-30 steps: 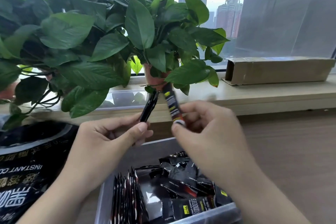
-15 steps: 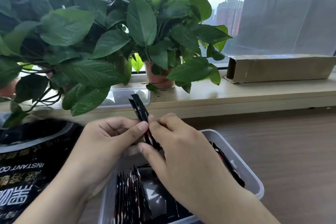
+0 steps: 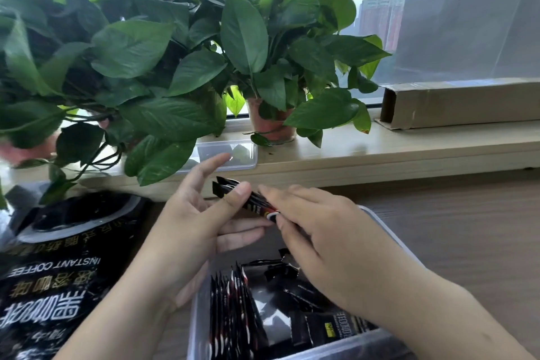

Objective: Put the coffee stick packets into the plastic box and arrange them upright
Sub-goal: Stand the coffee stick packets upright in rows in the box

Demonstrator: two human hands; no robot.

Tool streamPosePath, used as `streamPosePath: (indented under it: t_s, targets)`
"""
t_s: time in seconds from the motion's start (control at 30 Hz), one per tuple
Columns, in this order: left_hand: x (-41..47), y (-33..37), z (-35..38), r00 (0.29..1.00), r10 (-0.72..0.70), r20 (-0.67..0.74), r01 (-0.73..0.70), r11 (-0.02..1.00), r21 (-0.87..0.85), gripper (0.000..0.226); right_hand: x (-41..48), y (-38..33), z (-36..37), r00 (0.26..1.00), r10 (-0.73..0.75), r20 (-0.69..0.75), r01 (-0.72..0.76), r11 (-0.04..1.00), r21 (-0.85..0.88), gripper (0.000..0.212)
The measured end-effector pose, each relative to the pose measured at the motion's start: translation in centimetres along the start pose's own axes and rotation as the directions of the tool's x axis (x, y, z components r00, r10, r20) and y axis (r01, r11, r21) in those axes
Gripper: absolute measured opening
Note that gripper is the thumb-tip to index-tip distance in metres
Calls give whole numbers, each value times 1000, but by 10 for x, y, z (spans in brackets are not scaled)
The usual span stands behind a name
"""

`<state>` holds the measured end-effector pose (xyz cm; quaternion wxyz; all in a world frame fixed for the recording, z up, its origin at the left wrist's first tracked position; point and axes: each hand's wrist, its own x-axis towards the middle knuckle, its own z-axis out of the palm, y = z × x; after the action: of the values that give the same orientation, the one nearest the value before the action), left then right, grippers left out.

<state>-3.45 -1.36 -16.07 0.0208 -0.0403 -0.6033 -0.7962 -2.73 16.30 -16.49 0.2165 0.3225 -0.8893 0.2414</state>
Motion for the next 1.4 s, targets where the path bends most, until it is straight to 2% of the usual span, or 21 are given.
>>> streamPosePath:
  t_s: [0.1,0.2,0.3,0.47,0.67,0.73,0.77,0.83,0.87,0.9,0.97,1.07,1.13,1.23,1.4]
  targets:
    - [0,-1,0,999,-34,40,35,999,-18,38,0,-1,3,998,-47,43,53,987,-149,50]
    - [2,-2,-1,999,-36,33,37,999,-33,34,-1,-1,3,996,-41,74,45,998,-50,49]
    - [3,-1,-2,999,-7,53,10,999,-52,30,-4,-1,-2,1000,11,-4,-11,998,62,42]
    - [2,-2,-4,996,32,81,-32,999,-2,23,0,1,2,987,8,-160,-5,1000,19,19]
    - [2,-7,-5,986,148,82,-161,972,172,32,-1,-4,-2,965,186,-184,-174,982,76,3]
    - [6,-10,-10,958,283,39,-281,906,316,24,-1,-2,-6,939,289,-185,-274,956,104,5]
    - [8,-11,-16,923,383,48,-365,825,431,23,-2,-1,-10,924,342,-171,-325,938,121,7]
    - [13,-11,-29,828,523,201,-516,574,635,26,-2,0,-20,897,434,-86,-414,891,186,10]
    - [14,-10,-36,786,538,304,-578,464,672,28,-3,0,-24,886,464,-28,-448,868,212,11]
    - [14,-10,-41,764,510,395,-620,412,668,30,-3,-1,-29,877,480,28,-474,852,223,11]
    - [11,-9,-52,761,382,525,-648,397,651,32,-4,-5,-34,863,486,135,-505,841,195,11]
    - [6,-13,-63,748,190,636,-654,375,657,37,-5,-13,-32,828,489,276,-525,848,75,11]
    - [6,-15,-64,755,87,650,-632,362,685,41,-5,-16,-24,820,484,306,-492,869,-58,16]
    - [6,-18,-61,765,-14,643,-617,268,740,45,-3,-21,-11,828,457,326,-423,890,-173,22]
    - [4,-18,-62,771,-51,635,-610,231,758,48,2,-26,18,828,423,368,-342,901,-265,25]
